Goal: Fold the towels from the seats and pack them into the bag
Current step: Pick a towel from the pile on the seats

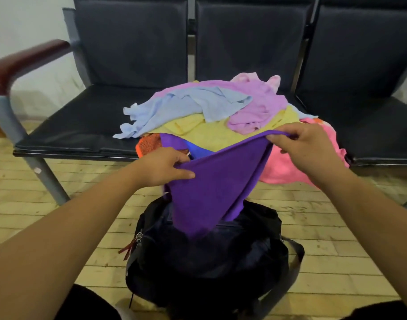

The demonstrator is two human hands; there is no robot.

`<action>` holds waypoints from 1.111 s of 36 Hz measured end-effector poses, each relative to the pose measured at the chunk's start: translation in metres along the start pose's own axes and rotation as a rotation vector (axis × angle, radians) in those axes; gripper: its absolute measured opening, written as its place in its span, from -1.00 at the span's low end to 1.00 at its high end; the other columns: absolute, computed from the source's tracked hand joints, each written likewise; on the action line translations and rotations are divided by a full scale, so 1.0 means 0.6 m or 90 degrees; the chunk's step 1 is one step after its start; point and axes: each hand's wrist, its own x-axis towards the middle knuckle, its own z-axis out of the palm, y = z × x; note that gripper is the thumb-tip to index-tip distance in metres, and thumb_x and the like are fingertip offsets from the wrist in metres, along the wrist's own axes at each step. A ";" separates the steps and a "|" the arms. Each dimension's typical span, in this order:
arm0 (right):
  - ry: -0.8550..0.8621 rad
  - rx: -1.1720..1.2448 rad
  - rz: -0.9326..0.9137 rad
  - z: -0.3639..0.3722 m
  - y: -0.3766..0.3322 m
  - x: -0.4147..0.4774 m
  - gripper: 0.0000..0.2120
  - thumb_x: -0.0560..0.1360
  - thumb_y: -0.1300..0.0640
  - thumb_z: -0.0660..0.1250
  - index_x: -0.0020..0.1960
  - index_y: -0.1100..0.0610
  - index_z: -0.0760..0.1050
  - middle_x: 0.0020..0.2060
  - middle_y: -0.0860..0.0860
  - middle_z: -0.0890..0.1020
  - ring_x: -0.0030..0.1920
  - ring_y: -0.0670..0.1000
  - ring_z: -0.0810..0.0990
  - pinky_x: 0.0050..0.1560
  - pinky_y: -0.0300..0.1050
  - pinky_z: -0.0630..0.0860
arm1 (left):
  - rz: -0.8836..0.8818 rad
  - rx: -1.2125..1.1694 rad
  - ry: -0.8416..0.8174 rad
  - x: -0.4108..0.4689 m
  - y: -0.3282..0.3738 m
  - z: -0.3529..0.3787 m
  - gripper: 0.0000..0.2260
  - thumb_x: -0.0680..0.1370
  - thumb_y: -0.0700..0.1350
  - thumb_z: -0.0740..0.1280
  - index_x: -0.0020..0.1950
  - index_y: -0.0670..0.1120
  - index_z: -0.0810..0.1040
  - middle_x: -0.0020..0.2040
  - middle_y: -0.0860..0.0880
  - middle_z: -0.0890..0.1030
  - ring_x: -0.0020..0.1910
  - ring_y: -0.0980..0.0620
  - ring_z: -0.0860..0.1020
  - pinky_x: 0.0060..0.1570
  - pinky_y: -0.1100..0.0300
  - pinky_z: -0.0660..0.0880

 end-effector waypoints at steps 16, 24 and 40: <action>0.095 0.297 0.249 -0.034 0.046 0.008 -0.93 0.61 0.18 0.35 -0.03 0.12 0.60 -0.08 0.15 0.70 -0.13 0.06 0.66 -0.01 0.01 0.62 | -0.113 -0.344 0.308 -0.005 -0.036 -0.039 -0.72 0.54 0.04 0.42 -0.15 -0.19 0.62 -0.26 -0.23 0.54 -0.27 -0.20 0.55 -0.04 -0.08 0.56; 0.077 0.395 0.265 -0.026 0.041 -0.004 -0.89 0.61 0.21 0.34 -0.05 0.17 0.62 -0.26 0.04 0.72 -0.27 -0.03 0.69 -0.20 -0.11 0.66 | -0.223 -0.256 0.438 0.000 -0.044 -0.040 -0.90 0.59 -0.15 0.33 -0.11 0.00 0.56 -0.05 -0.15 0.66 -0.05 -0.19 0.66 0.11 -0.16 0.58; -0.476 0.854 0.088 -0.059 -0.030 -0.020 -0.96 0.52 0.26 0.36 -0.05 0.19 0.59 -0.32 0.02 0.62 -0.32 -0.05 0.62 -0.21 -0.17 0.61 | 0.175 -0.951 0.155 -0.025 0.064 -0.038 -0.81 0.60 -0.25 0.20 -0.17 -0.03 0.45 -0.35 0.06 0.50 -0.37 0.14 0.50 -0.30 0.27 0.51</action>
